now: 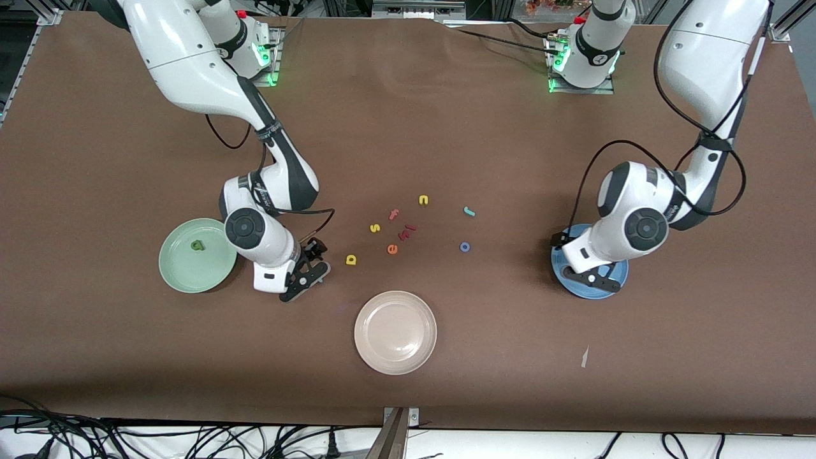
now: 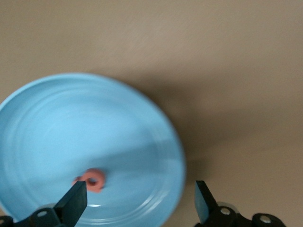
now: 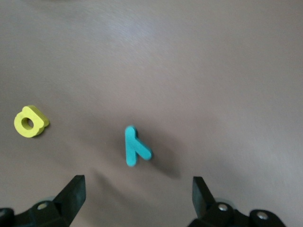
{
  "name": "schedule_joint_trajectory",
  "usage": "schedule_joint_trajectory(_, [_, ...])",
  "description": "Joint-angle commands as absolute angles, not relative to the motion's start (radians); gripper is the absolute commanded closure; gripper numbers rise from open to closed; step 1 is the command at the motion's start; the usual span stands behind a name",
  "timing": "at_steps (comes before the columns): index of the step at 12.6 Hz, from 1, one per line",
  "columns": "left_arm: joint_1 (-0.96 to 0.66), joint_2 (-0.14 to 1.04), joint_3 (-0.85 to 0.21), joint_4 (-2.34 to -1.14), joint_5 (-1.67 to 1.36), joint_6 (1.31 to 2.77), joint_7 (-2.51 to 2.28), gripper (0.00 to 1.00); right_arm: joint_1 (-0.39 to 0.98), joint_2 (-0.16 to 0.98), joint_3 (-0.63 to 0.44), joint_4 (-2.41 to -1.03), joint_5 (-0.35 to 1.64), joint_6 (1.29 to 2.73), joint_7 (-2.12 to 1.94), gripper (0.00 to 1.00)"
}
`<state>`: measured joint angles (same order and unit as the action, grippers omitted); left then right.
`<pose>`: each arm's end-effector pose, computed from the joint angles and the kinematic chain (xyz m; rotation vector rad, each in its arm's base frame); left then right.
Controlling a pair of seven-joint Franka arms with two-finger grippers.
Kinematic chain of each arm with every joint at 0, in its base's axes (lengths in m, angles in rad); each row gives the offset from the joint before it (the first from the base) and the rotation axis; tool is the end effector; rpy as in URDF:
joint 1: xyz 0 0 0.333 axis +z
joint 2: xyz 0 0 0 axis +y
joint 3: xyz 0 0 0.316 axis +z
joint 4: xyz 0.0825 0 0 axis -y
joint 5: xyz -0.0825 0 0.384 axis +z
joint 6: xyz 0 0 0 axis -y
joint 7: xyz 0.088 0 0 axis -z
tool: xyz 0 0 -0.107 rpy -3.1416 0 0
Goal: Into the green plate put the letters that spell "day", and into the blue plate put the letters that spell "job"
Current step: 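Release the letters onto the green and blue plates with both grippers, then grasp the cyan y and blue o letters with both grippers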
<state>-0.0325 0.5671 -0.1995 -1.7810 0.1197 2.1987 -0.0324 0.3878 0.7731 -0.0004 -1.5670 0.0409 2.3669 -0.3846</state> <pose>0.6288 -0.1352 0.2319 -3.1079 0.3960 0.2143 0.6515 0.2664 0.1891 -2.9001 -1.1303 -0.0417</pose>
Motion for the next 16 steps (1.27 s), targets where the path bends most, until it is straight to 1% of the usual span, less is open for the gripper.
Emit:
schedule_joint_trajectory(1, [-0.080,0.593,-0.213,-1.664,0.135,2.183,-0.196,0.00,0.390,0.807,0.003,-1.529,0.026,2.384,-0.477,0.00])
schedule_joint_trajectory(2, [-0.092,0.604,-0.213,-1.629,0.135,2.169,-0.246,0.00,0.390,0.808,0.003,-1.529,0.026,2.385,-0.492,0.00])
schedule_joint_trajectory(4, [-0.149,0.603,-0.215,-1.628,0.135,2.155,-0.374,0.00,0.390,0.825,0.005,-1.494,0.028,2.384,-0.567,0.01])
schedule_joint_trajectory(6, [-0.201,0.595,-0.235,-1.621,0.135,2.085,-0.544,0.00,0.391,0.845,0.005,-1.485,0.026,2.385,-0.584,0.02])
schedule_joint_trajectory(7, [-0.221,0.607,-0.235,-1.621,0.135,2.086,-0.643,0.00,0.394,0.856,0.008,-1.473,0.026,2.385,-0.603,0.02])
schedule_joint_trajectory(8, [-0.251,0.627,-0.233,-1.621,0.138,2.086,-0.722,0.00,0.394,0.859,0.014,-1.470,0.026,2.385,-0.623,0.05])
schedule_joint_trajectory(9, [-0.262,0.626,-0.235,-1.621,0.130,2.086,-0.780,0.00,0.391,0.862,0.014,-1.468,0.026,2.385,-0.636,0.10])
schedule_joint_trajectory(10, [-0.274,0.633,-0.235,-1.621,0.079,2.088,-0.854,0.00,0.394,0.862,0.014,-1.468,0.025,2.385,-0.640,0.19])
schedule_joint_trajectory(11, [-0.278,0.658,-0.235,-1.621,0.022,2.106,-0.914,0.00,0.394,0.861,0.014,-1.468,0.023,2.382,-0.640,0.33])
schedule_joint_trajectory(12, [-0.282,0.681,-0.233,-1.615,0.006,2.159,-0.939,0.00,0.391,0.862,0.014,-1.465,0.023,2.381,-0.641,0.49])
schedule_joint_trajectory(13, [-0.279,0.696,-0.235,-1.615,-0.001,2.218,-0.942,0.00,0.391,0.862,0.014,-1.465,0.023,2.381,-0.652,0.58])
schedule_joint_trajectory(14, [-0.284,0.718,-0.235,-1.614,-0.039,2.245,-0.966,0.00,0.391,0.862,0.014,-1.465,0.023,2.381,-0.653,0.72])
schedule_joint_trajectory(15, [-0.308,0.730,-0.233,-1.614,-0.069,2.262,-1.000,0.00,0.391,0.862,0.014,-1.465,0.023,2.381,-0.653,0.83])
schedule_joint_trajectory(16, [-0.325,0.730,-0.233,-1.615,-0.069,2.270,-1.024,0.00,0.391,0.862,0.014,-1.465,0.023,2.378,-0.652,0.87])
